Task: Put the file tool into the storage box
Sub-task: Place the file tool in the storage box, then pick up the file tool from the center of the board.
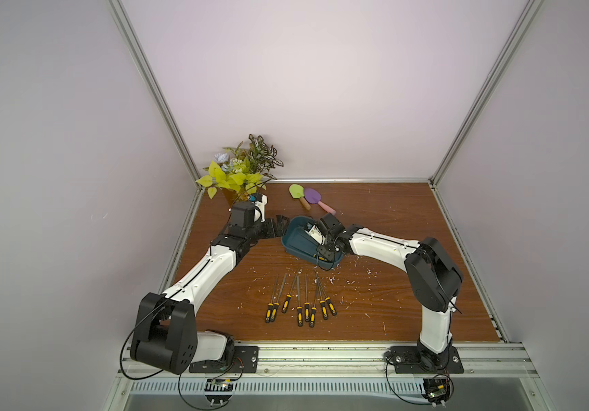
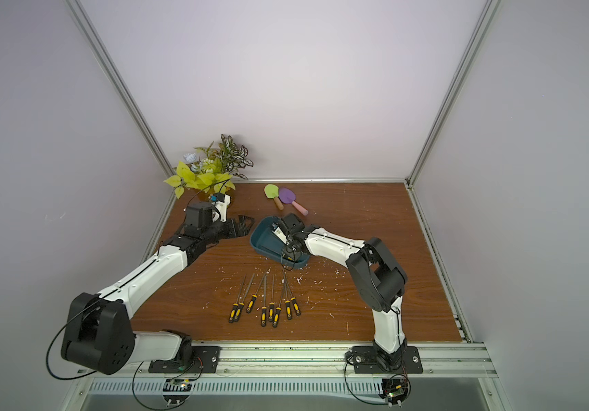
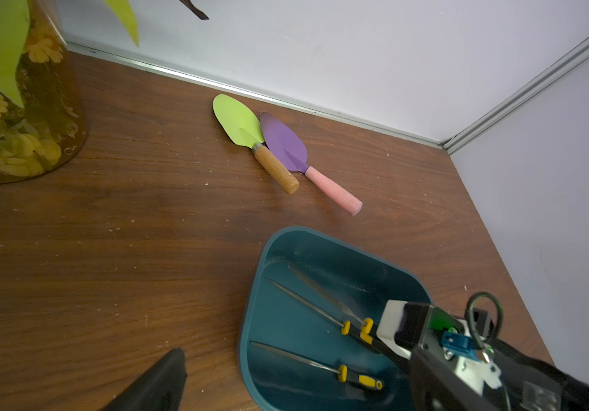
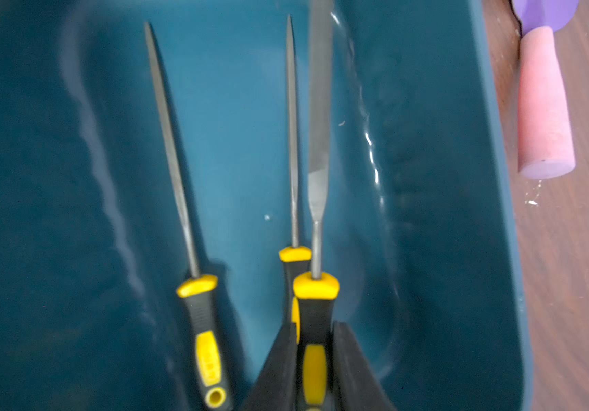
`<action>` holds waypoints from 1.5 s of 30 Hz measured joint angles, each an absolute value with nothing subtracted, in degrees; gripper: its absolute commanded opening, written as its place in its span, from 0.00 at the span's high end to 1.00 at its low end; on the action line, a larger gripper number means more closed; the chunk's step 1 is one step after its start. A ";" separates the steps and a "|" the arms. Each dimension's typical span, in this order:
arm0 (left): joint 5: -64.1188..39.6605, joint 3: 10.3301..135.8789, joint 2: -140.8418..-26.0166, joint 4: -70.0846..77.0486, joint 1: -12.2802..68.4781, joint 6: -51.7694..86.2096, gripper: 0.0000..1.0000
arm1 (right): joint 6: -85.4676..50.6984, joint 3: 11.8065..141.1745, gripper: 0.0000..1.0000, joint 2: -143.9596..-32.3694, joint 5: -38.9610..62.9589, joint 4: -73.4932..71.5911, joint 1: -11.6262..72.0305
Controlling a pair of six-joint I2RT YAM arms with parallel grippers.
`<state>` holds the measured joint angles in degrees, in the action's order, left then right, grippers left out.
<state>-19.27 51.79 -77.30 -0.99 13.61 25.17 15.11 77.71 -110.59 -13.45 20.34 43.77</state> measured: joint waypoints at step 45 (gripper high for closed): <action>-11.51 40.60 -63.83 -7.57 18.70 23.51 0.00 | -36.91 34.89 0.48 -66.41 -10.70 13.58 64.29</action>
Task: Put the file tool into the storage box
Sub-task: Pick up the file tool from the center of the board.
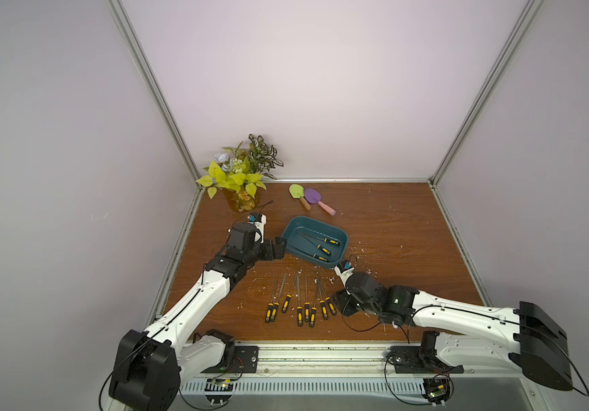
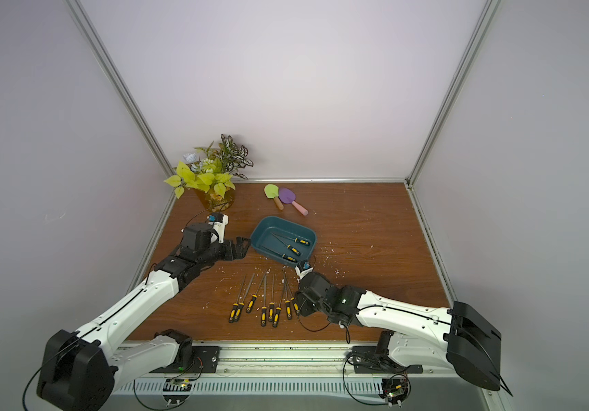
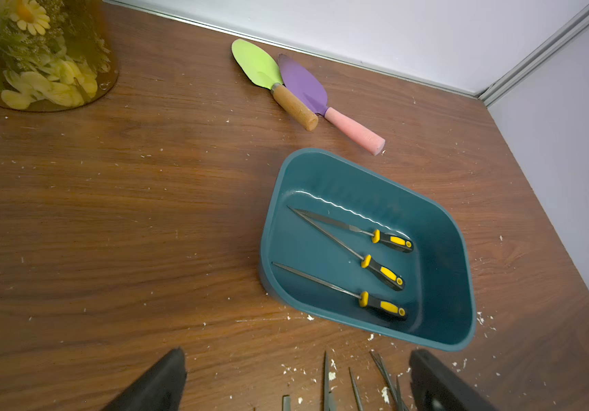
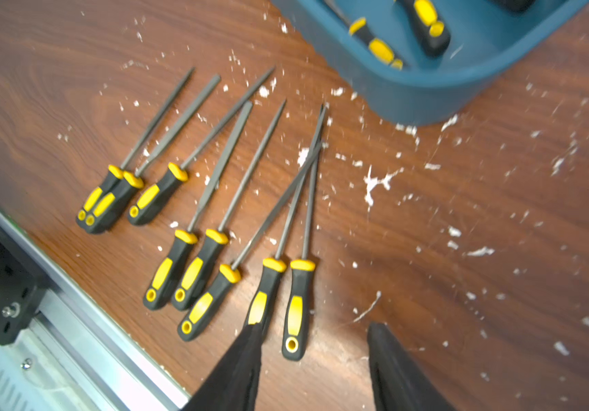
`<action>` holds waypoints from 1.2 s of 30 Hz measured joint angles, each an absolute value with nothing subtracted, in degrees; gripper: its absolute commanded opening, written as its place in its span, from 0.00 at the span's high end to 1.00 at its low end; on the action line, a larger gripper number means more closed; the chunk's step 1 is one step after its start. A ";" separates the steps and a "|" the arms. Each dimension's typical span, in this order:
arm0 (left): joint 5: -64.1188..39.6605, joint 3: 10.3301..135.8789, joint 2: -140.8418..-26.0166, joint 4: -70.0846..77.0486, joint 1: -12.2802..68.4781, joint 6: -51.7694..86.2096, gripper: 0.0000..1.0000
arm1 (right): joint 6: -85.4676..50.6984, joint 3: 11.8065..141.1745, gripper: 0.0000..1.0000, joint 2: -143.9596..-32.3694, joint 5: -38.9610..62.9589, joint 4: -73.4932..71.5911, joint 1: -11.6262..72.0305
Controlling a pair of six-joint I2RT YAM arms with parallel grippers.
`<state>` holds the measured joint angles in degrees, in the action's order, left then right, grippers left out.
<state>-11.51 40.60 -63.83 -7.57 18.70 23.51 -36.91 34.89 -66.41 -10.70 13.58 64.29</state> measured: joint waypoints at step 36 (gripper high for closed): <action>-11.75 40.62 -63.83 -7.53 18.70 23.46 0.01 | -40.05 38.81 0.54 -82.00 -13.37 11.38 68.40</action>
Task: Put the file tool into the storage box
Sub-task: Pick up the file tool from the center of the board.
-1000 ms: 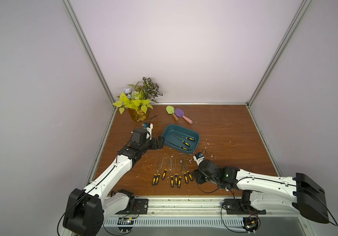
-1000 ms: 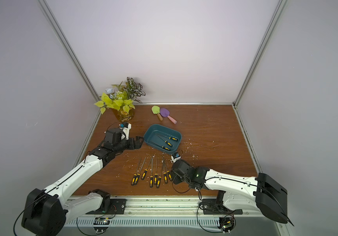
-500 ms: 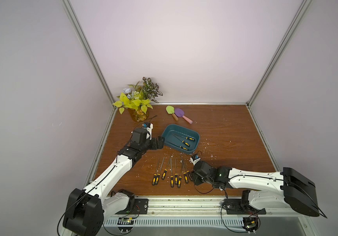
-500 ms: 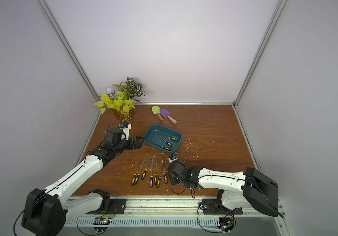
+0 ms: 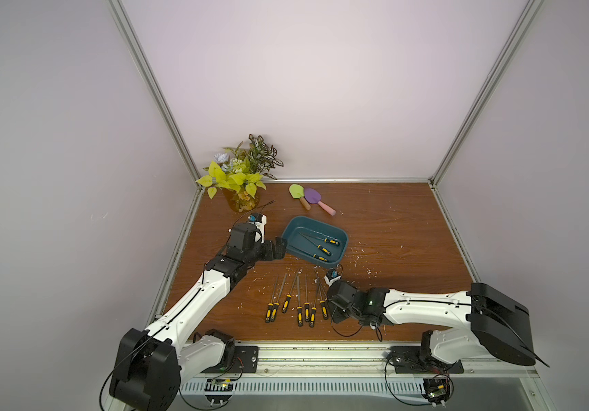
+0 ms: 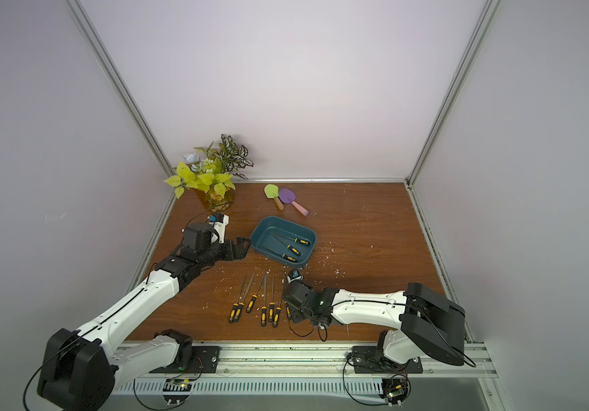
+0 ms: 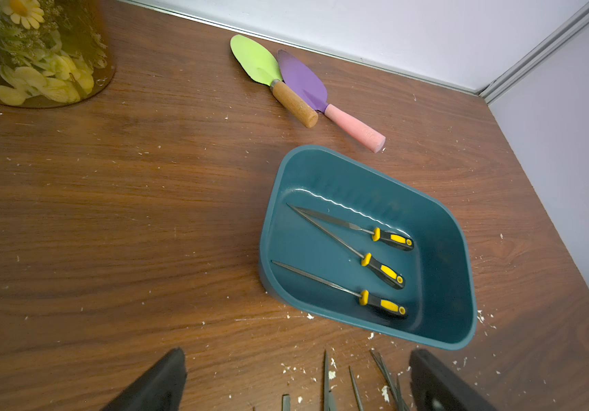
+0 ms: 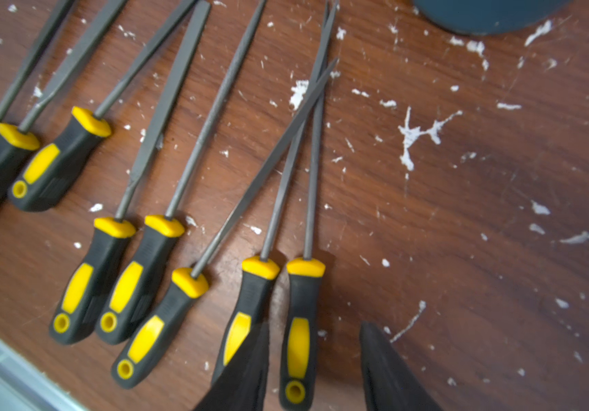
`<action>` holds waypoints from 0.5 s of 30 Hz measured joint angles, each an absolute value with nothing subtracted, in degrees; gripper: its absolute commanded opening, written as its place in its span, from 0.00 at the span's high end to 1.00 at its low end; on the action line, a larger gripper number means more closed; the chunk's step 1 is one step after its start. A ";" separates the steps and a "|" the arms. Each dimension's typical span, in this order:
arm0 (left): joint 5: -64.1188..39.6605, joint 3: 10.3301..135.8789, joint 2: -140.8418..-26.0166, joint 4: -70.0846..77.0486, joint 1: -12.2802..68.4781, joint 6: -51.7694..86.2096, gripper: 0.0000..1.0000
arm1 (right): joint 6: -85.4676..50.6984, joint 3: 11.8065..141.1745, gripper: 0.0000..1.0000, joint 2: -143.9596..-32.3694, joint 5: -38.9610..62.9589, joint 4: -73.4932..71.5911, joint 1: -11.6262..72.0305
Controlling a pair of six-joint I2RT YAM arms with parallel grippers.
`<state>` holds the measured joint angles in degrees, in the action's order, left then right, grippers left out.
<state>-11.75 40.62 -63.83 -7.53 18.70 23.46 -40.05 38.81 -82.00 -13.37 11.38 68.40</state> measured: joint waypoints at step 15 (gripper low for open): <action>-12.36 40.62 -63.70 -7.53 18.70 23.49 0.00 | -40.12 42.63 0.77 -88.12 -18.24 14.04 70.06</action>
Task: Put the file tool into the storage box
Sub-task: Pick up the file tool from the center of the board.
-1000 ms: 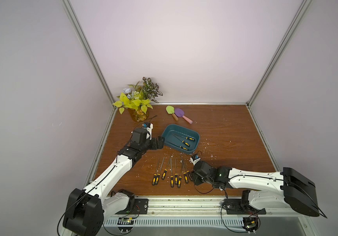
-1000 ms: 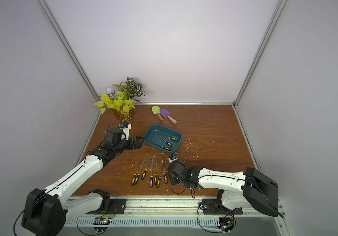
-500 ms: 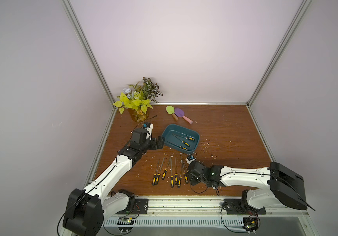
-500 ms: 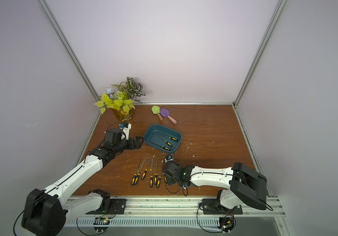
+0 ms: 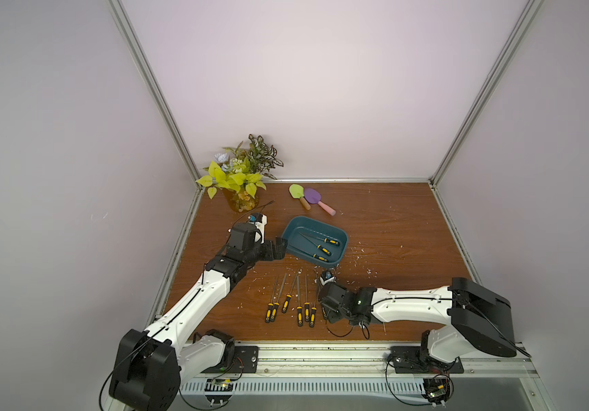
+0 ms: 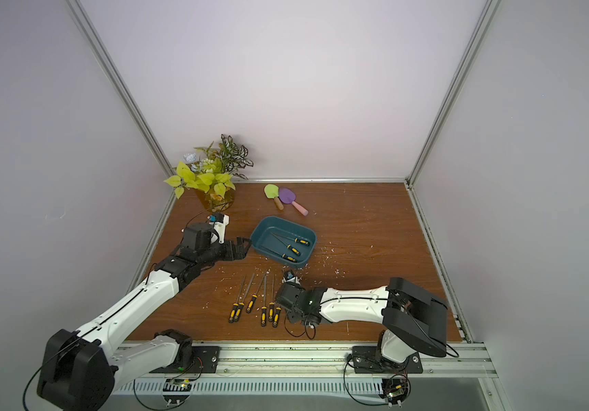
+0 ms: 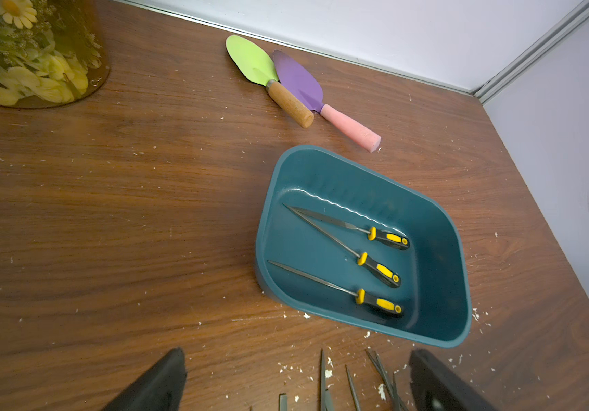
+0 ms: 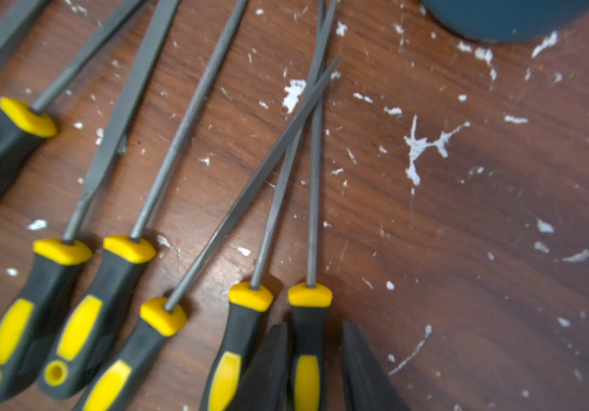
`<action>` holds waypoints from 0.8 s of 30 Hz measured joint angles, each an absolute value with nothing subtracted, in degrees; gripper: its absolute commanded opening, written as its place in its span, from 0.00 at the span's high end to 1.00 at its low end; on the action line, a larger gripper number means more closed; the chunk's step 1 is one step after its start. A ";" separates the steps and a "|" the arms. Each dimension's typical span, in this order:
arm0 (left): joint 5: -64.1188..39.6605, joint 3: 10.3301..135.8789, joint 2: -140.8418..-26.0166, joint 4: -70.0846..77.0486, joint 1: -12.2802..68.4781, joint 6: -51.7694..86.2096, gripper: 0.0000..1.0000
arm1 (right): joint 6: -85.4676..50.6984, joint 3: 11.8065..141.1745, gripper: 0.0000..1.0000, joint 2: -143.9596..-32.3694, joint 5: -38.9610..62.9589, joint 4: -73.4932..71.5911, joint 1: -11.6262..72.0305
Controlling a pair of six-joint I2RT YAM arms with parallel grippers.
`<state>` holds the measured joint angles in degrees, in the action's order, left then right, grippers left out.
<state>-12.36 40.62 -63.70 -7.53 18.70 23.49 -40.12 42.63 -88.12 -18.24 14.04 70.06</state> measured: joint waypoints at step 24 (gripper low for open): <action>-12.34 40.60 -63.33 -7.53 18.70 23.49 0.01 | -31.75 42.59 0.94 -79.05 -21.93 22.70 70.06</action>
<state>-12.34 40.60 -63.33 -7.53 18.70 23.49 -31.75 42.59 -79.05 -21.93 22.70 70.06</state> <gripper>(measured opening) 0.994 0.179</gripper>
